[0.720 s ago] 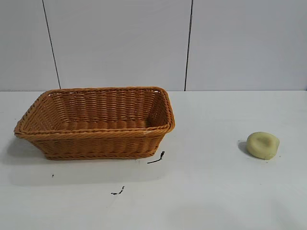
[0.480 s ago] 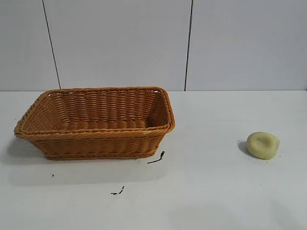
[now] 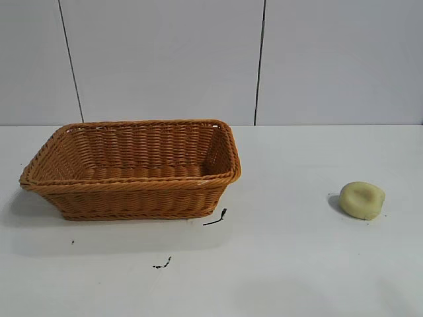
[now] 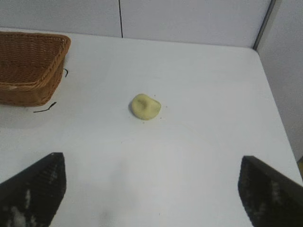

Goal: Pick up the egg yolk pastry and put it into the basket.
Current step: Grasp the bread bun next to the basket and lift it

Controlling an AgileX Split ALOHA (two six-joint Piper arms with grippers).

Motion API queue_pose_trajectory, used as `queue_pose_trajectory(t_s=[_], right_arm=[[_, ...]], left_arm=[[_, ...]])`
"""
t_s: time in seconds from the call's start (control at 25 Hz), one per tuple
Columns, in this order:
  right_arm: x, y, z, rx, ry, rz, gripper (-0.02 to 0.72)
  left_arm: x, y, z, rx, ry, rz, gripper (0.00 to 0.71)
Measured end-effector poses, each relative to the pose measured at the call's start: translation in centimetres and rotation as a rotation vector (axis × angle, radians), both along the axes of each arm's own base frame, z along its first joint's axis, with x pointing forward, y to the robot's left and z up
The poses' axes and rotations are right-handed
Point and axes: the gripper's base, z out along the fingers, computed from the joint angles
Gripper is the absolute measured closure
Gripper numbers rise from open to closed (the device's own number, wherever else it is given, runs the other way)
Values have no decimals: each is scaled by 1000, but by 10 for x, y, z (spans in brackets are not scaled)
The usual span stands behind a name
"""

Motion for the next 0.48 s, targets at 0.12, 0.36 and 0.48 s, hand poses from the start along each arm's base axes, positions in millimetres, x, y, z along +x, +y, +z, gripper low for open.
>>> queue_pose_trajectory(t_s=[0.12,0.36,0.48], right_arm=[[32,0,3,-1,124,0,15],[98,0,-8,-11,321,-2,15],[133,1,-18,-12,393,-2,15]], left_arm=[[0,0,0,0,0,0,15],[0,0,0,0,0,0,15],[0,0,0,0,0,0,15]])
